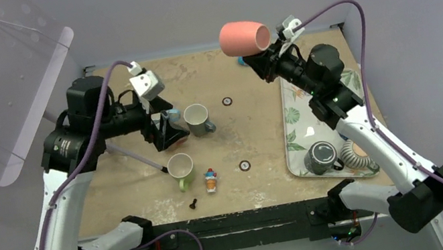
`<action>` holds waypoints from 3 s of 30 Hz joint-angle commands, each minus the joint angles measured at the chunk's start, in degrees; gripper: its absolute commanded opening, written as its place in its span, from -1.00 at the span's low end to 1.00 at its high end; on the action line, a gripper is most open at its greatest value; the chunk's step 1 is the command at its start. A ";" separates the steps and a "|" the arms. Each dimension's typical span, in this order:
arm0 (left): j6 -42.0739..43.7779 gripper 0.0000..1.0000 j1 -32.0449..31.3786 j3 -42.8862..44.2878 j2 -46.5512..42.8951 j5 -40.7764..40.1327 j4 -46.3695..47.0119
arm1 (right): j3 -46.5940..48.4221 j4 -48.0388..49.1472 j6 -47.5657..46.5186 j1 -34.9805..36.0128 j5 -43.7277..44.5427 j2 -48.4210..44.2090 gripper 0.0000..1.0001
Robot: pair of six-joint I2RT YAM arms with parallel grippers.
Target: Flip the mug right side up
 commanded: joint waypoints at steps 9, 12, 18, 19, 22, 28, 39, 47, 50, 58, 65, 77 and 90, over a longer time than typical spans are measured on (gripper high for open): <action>-30.81 0.87 0.60 14.36 2.21 16.20 20.54 | -2.82 30.26 27.81 15.54 -11.69 -6.93 -1.00; -36.27 0.76 0.47 16.14 4.37 20.77 25.28 | -1.11 30.94 27.51 19.25 -11.57 -5.89 -1.00; -35.42 0.70 0.47 18.37 5.53 20.97 25.75 | 0.30 31.77 27.26 23.78 -11.18 -3.95 -1.00; -35.21 0.68 0.47 18.44 5.67 21.15 25.71 | 0.42 31.96 27.28 24.28 -11.16 -3.55 -1.00; -36.84 0.53 0.47 17.67 6.00 21.04 27.02 | 1.36 32.40 27.25 26.05 -11.09 -1.55 -1.00; -41.11 -0.86 0.47 14.50 6.16 23.42 31.39 | 3.11 31.94 26.56 27.39 -11.55 3.19 -1.00; -8.25 -1.00 -0.49 14.55 5.20 -8.32 2.01 | 0.85 4.18 12.70 25.34 15.86 -5.19 0.92; 11.48 -1.00 -6.50 4.86 9.01 -22.47 -11.92 | 0.80 -17.02 15.87 2.28 32.99 -7.25 0.94; 12.63 -1.00 -15.60 1.87 12.23 -27.91 -11.74 | -0.97 -19.12 15.69 -5.76 36.21 -5.43 0.94; 15.37 -1.00 -24.37 1.85 26.15 -39.70 -8.61 | -3.57 -19.43 20.86 -32.66 31.26 2.83 0.92; 17.91 -1.00 -25.86 -3.03 31.50 -43.02 -5.40 | -4.49 -21.82 27.10 -40.41 35.15 7.55 0.97; 19.97 -1.00 -25.82 -8.82 38.03 -45.55 -0.60 | -11.89 -30.70 47.40 -56.82 36.31 4.70 0.89; 20.33 -0.10 -25.75 -8.35 32.96 -43.26 -2.77 | -20.12 -26.70 56.25 -60.54 23.86 4.92 0.61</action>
